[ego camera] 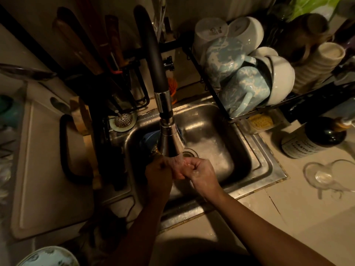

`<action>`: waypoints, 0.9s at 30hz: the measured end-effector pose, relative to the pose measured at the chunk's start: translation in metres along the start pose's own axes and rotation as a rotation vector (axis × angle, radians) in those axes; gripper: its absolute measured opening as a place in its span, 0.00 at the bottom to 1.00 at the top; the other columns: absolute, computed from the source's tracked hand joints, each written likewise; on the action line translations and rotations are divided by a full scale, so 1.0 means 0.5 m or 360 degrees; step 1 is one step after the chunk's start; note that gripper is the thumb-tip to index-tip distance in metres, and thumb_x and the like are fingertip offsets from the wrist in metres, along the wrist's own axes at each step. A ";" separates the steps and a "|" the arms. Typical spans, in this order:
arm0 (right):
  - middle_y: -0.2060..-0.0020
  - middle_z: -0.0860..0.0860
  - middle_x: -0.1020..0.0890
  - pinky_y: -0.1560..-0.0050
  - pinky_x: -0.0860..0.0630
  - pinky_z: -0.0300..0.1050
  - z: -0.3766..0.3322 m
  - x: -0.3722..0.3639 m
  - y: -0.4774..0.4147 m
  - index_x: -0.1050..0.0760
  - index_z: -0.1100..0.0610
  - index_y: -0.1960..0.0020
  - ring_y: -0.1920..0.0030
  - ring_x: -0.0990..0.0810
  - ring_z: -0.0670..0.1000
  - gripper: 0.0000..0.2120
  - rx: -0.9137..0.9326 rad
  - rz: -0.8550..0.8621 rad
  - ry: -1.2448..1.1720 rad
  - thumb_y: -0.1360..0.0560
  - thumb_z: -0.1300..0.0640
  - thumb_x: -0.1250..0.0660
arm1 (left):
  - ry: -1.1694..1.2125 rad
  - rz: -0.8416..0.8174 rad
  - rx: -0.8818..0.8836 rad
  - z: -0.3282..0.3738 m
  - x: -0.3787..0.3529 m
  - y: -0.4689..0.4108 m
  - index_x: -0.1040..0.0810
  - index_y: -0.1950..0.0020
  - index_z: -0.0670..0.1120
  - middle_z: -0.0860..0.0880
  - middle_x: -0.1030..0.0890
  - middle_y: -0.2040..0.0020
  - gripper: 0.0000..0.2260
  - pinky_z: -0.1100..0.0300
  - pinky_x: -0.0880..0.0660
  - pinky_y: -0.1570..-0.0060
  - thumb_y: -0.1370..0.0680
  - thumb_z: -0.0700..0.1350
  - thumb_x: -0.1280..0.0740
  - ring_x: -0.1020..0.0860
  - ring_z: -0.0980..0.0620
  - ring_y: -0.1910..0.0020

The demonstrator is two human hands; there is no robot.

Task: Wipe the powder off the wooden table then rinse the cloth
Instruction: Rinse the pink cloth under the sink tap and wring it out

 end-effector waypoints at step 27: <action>0.58 0.46 0.12 0.55 0.19 0.39 -0.010 0.039 -0.008 0.16 0.48 0.48 0.57 0.14 0.47 0.07 0.0151 0.0083 0.0114 0.23 0.58 0.28 | -0.0162 -0.0064 -0.0035 0.004 -0.011 0.020 0.16 0.53 0.57 0.49 0.15 0.57 0.08 0.42 0.18 0.56 0.29 0.57 0.30 0.16 0.45 0.56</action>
Point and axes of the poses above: each hand's wrist, its own y-axis away from the middle knuckle, its own x-axis out of the back of the hand, z = x × y, the point moved 7 cm from there along -y, towards the middle knuckle
